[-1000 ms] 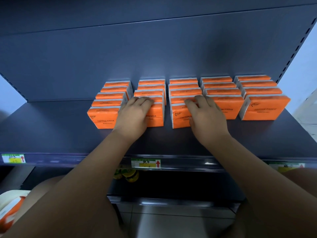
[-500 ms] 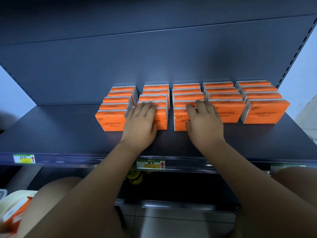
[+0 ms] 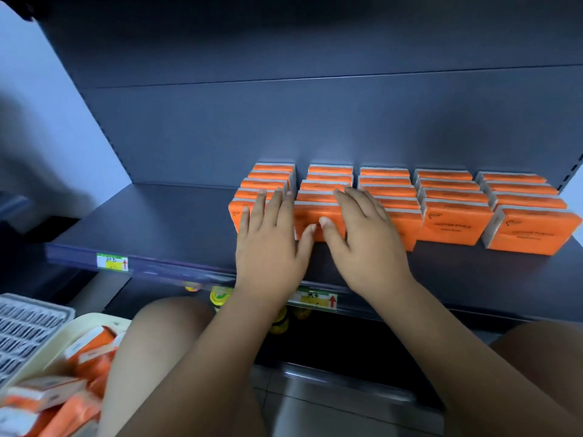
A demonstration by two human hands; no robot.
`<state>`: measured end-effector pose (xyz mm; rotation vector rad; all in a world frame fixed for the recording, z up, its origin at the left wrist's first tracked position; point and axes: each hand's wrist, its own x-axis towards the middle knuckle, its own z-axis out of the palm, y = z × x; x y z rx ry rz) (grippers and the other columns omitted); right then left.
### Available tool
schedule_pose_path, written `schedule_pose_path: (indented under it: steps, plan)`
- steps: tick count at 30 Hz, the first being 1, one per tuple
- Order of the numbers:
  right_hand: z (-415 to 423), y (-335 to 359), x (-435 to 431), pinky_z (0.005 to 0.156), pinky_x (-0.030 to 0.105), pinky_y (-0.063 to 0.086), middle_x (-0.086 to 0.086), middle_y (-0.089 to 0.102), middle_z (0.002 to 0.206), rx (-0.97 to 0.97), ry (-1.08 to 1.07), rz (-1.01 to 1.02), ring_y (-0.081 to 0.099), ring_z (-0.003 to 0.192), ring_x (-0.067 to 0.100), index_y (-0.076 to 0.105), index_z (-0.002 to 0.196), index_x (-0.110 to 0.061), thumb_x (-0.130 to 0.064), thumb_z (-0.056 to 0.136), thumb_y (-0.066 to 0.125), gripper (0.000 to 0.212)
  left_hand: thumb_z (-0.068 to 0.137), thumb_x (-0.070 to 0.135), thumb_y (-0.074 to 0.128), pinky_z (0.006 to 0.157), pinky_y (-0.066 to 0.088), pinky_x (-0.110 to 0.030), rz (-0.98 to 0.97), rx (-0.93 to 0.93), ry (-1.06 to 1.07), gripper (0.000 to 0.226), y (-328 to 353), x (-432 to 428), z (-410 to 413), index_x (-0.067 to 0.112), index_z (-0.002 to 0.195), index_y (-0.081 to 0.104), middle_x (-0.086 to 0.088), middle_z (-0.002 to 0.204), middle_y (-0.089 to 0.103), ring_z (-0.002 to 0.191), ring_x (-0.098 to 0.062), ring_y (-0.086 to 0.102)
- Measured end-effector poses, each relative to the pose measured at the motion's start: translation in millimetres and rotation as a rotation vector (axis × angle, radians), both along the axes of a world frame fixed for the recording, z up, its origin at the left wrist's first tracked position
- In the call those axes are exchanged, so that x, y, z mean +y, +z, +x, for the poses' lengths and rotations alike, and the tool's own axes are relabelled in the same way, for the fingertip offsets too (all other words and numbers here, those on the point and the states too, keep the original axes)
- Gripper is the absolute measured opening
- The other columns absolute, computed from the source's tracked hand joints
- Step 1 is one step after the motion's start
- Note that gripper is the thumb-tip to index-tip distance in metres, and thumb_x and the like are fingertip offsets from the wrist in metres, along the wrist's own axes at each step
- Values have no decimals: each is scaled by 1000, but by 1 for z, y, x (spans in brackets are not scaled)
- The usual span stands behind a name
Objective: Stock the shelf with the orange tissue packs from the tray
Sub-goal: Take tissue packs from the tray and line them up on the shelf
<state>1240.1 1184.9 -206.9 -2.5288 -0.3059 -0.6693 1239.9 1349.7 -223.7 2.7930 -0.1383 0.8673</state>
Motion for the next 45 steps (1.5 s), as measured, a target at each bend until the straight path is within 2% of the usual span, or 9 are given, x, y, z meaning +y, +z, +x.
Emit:
schedule_pose_path:
  steps: [6, 14, 19, 29, 32, 37, 40, 42, 45]
  plan:
    - [-31, 23, 63, 124, 38, 28, 2, 46, 158, -13, 205, 85, 36, 148, 21, 48, 151, -15, -50, 102, 39, 61, 100, 58, 38, 125, 20, -52, -9, -61, 269, 70, 20, 71, -71, 13, 152, 48, -7, 161, 44, 154, -30, 31]
    - [-101, 25, 209, 120, 45, 34, 9, 48, 156, 1, 600, 101, 37, 149, 30, 47, 150, -12, -49, 101, 42, 62, 99, 60, 34, 124, 22, -53, 5, 26, 679, 75, 2, 184, -205, 15, 159, 37, -6, 163, 41, 154, -33, 28]
    - [-154, -9, 300, 114, 45, 37, 13, 57, 144, 27, 778, -43, 47, 139, 34, 54, 141, -7, -48, 99, 40, 61, 100, 61, 25, 127, 16, -50, -78, 119, 876, 76, -30, 232, -267, 16, 159, 36, -5, 165, 37, 158, -31, 19]
    - [-150, -121, 377, 97, 43, 48, 7, 63, 132, 531, 838, -430, 58, 121, 30, 56, 138, -26, -46, 104, 45, 41, 102, 57, 37, 124, 21, -55, -258, 457, 1030, 67, -154, 292, -293, 13, 151, 47, -7, 159, 47, 153, -35, 29]
    - [-153, -159, 395, 88, 41, 53, 8, 68, 122, 690, 774, -565, 64, 110, 34, 63, 123, -21, -48, 100, 47, 39, 102, 56, 38, 120, 27, -55, -264, 582, 1088, 57, -187, 305, -296, 16, 138, 57, -6, 147, 58, 149, -36, 35]
    - [-170, -206, 411, 109, 43, 41, 7, 71, 113, 702, 687, -585, 58, 122, 33, 70, 114, -19, -67, 87, 48, 59, 91, 35, 48, 109, 39, -54, -303, 555, 1100, 38, -213, 313, -288, 13, 118, 64, -10, 114, 72, 116, -39, 58]
    - [-168, -230, 410, 128, 42, 16, 2, 74, 110, 664, 705, -543, 53, 134, 26, 72, 109, -19, -52, 92, 50, 44, 84, 22, 45, 110, 39, -53, -281, 414, 946, 45, -219, 319, -285, 12, 121, 68, -7, 115, 73, 113, -37, 62]
    - [-160, -242, 413, 125, 48, 10, 2, 73, 118, 692, 695, -602, 41, 146, 27, 72, 111, -19, -53, 91, 48, 46, 80, 19, 41, 106, 39, -47, -277, 399, 847, 54, -223, 332, -286, 12, 125, 70, -7, 116, 72, 110, -36, 64]
    - [-144, -245, 424, 119, 65, 1, 1, 67, 131, 873, 712, -751, 20, 156, 29, 66, 119, -24, -54, 85, 50, 48, 71, 15, 42, 105, 43, -49, -230, 591, 712, 70, -228, 357, -289, 20, 138, 62, -5, 131, 64, 123, -37, 56]
